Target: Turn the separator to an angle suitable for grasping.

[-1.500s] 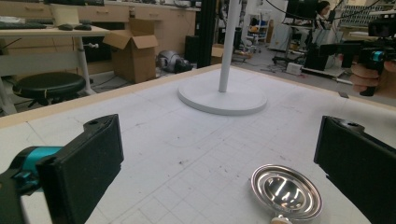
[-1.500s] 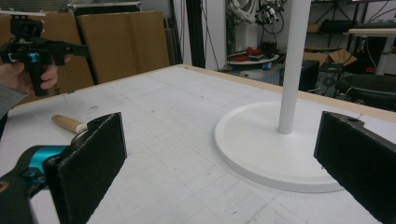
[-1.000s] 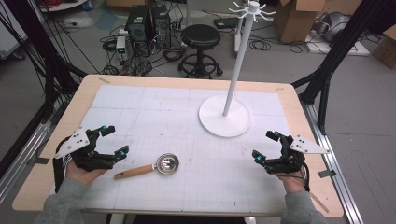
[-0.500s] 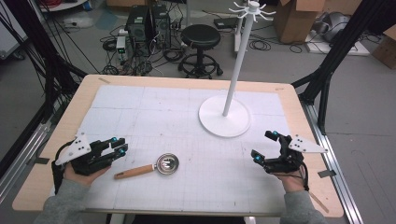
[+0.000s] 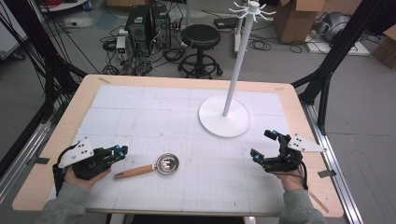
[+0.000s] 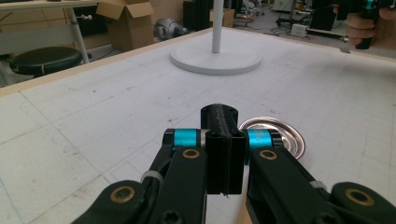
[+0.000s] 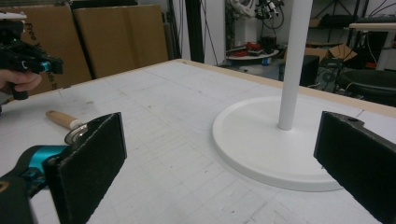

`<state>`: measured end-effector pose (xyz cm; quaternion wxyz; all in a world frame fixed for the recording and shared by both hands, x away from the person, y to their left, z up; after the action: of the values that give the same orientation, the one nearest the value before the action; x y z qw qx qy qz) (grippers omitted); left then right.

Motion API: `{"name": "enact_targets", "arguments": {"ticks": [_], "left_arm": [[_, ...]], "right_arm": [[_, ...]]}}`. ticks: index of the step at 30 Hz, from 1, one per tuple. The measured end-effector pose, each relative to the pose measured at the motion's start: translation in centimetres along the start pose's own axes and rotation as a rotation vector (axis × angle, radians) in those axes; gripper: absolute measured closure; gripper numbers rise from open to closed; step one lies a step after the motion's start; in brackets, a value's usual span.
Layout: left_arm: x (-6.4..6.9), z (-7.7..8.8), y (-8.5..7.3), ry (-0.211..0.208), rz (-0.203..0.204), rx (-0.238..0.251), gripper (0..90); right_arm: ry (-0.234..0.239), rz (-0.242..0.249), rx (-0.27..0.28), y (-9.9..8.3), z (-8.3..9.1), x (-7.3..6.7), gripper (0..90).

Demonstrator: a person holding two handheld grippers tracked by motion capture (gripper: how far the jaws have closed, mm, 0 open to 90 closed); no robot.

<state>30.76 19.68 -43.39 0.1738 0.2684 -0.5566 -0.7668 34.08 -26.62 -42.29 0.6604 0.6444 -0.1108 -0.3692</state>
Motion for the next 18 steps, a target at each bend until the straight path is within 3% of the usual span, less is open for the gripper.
{"name": "enact_targets", "arguments": {"ticks": [3, 18], "left_arm": [[0.1, 0.0, -0.4, 0.002, 0.015, -0.007, 89.6], [1.5, 0.3, -1.4, 0.001, -0.008, -0.064, 89.6]], "right_arm": [[-0.003, -0.003, -0.003, -0.1, -0.1, 0.0, 1.4], [-0.006, 0.000, -0.016, -0.2, -0.2, 0.0, 1.4]]}}
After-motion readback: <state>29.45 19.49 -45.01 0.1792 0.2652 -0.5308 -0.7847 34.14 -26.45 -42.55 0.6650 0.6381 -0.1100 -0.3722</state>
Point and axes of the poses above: each handheld gripper's, and its own axes: z roughly backward along the jaws, y roughly out of its top, x roughly to its right, the point moved 8 cm from there along -z, roughly forward along the jaws, and after that the axes turned 14 degrees about -z, right-handed, at the moved point
